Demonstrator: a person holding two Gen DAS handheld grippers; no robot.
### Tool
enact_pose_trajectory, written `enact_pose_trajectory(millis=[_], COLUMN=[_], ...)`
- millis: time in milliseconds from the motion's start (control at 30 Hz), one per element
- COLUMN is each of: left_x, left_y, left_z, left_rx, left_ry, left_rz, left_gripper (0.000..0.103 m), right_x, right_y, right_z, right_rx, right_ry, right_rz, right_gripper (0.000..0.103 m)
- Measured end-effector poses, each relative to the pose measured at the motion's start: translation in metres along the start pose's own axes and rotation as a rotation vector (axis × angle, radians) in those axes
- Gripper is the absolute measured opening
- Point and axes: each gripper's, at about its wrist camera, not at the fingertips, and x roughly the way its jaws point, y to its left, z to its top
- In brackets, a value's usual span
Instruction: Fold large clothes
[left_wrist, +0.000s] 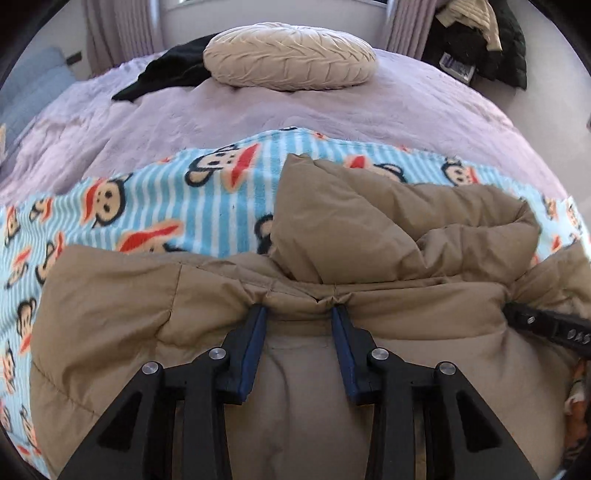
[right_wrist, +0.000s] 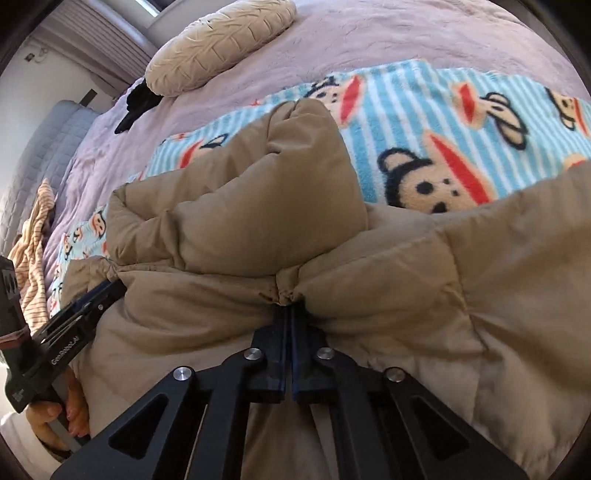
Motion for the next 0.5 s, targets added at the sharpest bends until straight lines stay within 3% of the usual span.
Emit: enact_pose_trajectory(millis=[167,267,367,400,500], left_x=[-0.024,-0.044,-0.032,-0.025,-0.004], left_y=[0.016,0.054,0.096,0.105,0.107], left_z=[0.002,-0.008,-0.020,-0.022,-0.020], left_rx=[0.030,0.034,-0.015,-0.034,-0.054], left_ry=[-0.017,-0.049,-0.007,0.006,0.014], left_rz=[0.004,0.091,0.153,0.143,0.138], left_gripper=[0.040,0.042,0.044,0.044,0.044], right_x=[-0.020,-0.054,-0.080,-0.080,-0.066], right_y=[-0.005,-0.014,-0.048,-0.060,-0.101], right_z=[0.002,-0.005,-0.017,-0.019,-0.019], right_rx=[-0.025,-0.085,-0.074,-0.048,0.131], right_ry=[0.008,-0.027,-0.061,-0.062,-0.050], right_rz=[0.010,-0.074,-0.191,-0.195,-0.084], right_gripper=[0.000,0.002,0.004,0.004,0.000])
